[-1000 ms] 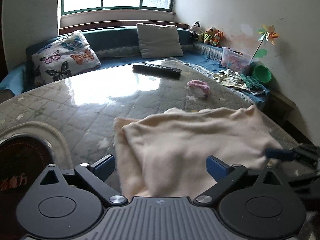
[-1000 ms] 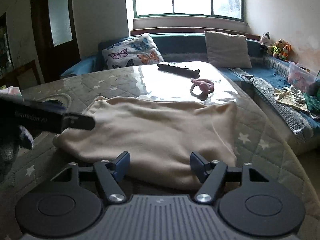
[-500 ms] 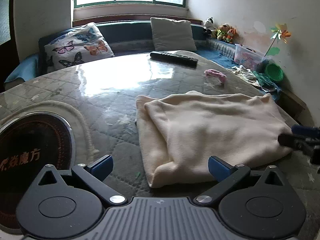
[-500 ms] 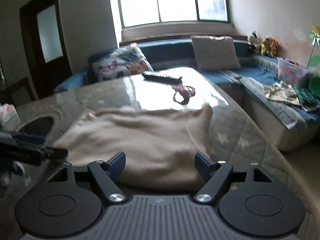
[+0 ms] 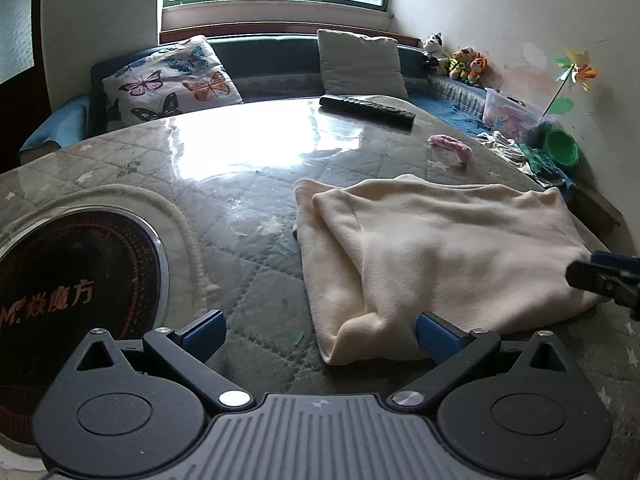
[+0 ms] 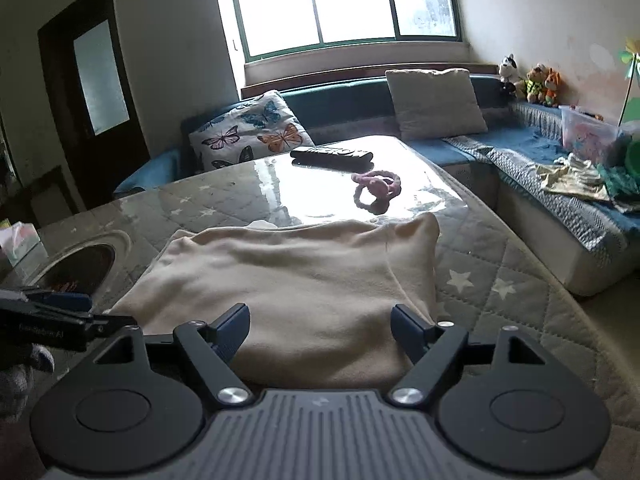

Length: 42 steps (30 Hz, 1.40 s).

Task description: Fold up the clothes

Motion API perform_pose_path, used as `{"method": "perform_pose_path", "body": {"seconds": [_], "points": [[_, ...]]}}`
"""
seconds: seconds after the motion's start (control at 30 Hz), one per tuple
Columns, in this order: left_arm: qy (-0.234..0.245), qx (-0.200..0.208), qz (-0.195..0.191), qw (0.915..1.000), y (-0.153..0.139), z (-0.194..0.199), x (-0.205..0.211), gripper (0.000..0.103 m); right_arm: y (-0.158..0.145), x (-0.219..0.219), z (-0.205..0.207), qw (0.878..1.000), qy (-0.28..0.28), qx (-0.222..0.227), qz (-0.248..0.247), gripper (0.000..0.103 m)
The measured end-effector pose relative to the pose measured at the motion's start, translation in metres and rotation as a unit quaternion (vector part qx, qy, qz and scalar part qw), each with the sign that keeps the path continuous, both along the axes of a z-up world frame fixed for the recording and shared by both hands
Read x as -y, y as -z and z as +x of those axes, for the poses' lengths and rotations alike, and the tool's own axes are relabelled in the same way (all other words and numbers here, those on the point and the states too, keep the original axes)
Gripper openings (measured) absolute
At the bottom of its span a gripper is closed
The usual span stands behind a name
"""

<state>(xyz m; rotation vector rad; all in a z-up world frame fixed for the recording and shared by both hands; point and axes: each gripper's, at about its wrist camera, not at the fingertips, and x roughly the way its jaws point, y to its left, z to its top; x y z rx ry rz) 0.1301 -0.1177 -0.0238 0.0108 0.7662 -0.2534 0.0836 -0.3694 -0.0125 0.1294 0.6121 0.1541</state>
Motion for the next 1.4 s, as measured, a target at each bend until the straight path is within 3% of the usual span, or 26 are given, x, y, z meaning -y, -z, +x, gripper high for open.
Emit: {"method": "perform_pose_path", "body": {"seconds": [0.4, 0.6, 0.97, 1.07, 1.4], "points": [[-0.045, 0.005, -0.015, 0.9989, -0.006, 0.001, -0.016, 0.103, -0.002, -0.007, -0.008, 1.000, 0.002, 0.013, -0.004, 0.083], [-0.050, -0.009, -0.010, 0.9987, 0.001, 0.002, -0.018, 0.103, 0.012, -0.005, 0.004, 1.000, 0.006, -0.012, -0.005, 0.083], [-0.030, -0.005, -0.011, 0.9995, -0.007, -0.013, -0.012, 0.103, 0.004, -0.013, -0.016, 1.000, -0.001, 0.000, -0.016, 0.093], [-0.024, -0.001, -0.014, 0.9996, -0.010, -0.018, -0.012, 0.103, 0.003, -0.015, -0.021, 1.000, 0.003, 0.000, -0.020, 0.100], [-0.006, 0.013, -0.015, 0.9998, -0.016, -0.034, -0.009, 0.103, 0.002, -0.021, -0.038, 1.000, 0.009, 0.001, -0.028, 0.103]]}}
